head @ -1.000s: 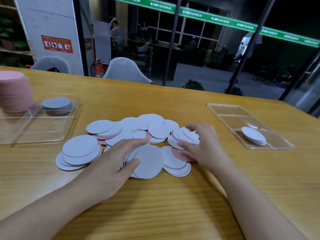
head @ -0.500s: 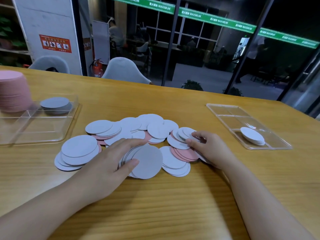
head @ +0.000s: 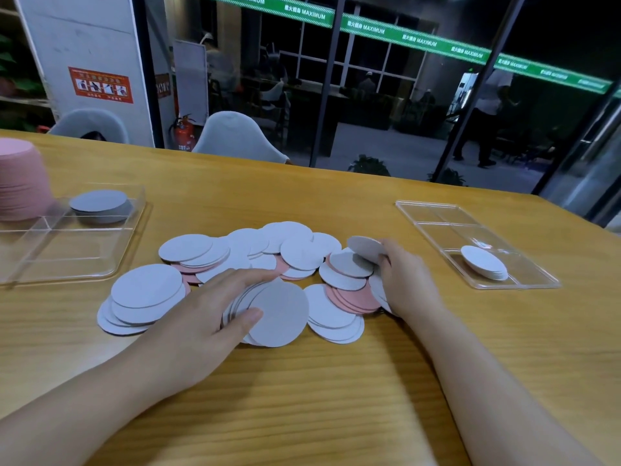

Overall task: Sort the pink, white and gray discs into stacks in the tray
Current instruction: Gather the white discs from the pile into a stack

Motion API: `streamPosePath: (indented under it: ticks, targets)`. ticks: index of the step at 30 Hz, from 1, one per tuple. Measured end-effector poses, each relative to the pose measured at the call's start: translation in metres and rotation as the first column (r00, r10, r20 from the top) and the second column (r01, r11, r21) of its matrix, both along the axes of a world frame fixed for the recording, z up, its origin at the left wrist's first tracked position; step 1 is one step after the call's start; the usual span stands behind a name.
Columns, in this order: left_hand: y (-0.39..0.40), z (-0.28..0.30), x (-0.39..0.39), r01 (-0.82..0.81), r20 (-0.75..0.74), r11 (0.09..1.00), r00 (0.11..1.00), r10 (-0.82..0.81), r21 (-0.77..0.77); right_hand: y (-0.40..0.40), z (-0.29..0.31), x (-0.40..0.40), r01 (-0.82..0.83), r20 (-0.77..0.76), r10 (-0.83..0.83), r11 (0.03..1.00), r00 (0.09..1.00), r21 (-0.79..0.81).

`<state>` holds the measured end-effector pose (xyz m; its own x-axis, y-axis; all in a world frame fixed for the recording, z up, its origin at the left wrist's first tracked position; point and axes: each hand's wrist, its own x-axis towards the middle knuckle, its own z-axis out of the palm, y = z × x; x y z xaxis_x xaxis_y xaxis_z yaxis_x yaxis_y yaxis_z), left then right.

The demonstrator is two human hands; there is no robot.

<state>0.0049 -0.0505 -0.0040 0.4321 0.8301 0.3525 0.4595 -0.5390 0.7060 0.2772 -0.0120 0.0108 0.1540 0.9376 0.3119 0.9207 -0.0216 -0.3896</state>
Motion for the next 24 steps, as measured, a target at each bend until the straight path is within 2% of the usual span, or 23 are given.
streamPosePath:
  ticks: [4,8,10,12,16,19,22,24]
  targets:
    - [-0.001,0.003,0.003,-0.051,0.018,0.999,0.999,0.051,0.004,-0.016,0.016,-0.014,-0.147,-0.175,0.165,0.983,0.971,0.112]
    - [0.001,0.001,0.004,-0.107,0.039,0.994,0.993,0.108,-0.011,-0.038,0.021,-0.038,-0.404,-0.404,0.436,0.900,0.804,0.166]
    - [0.001,-0.001,0.003,-0.125,0.049,0.992,0.991,0.126,-0.037,-0.043,0.020,-0.046,-0.488,-0.464,0.513,0.853,0.722,0.184]
    - [0.002,-0.002,0.001,-0.136,0.064,0.988,0.988,0.141,-0.067,-0.044,0.017,-0.052,-0.531,-0.489,0.536,0.831,0.688,0.164]
    - [0.001,0.000,0.002,-0.095,0.080,0.990,0.991,0.104,-0.104,-0.041,0.008,-0.060,-0.526,-0.391,0.518,0.845,0.761,0.097]
    - [0.002,-0.001,0.001,-0.063,0.060,0.992,0.996,0.070,-0.111,-0.040,0.005,-0.066,-0.497,-0.309,0.505,0.861,0.806,0.112]
    - [0.003,-0.006,0.000,-0.059,-0.035,0.998,0.998,0.058,-0.025,-0.041,0.002,-0.076,-0.554,-0.213,0.572,0.820,0.792,0.142]
    - [0.003,-0.005,0.002,-0.071,-0.057,0.997,0.996,0.071,0.007,-0.041,-0.001,-0.079,-0.578,-0.138,0.611,0.786,0.779,0.217]
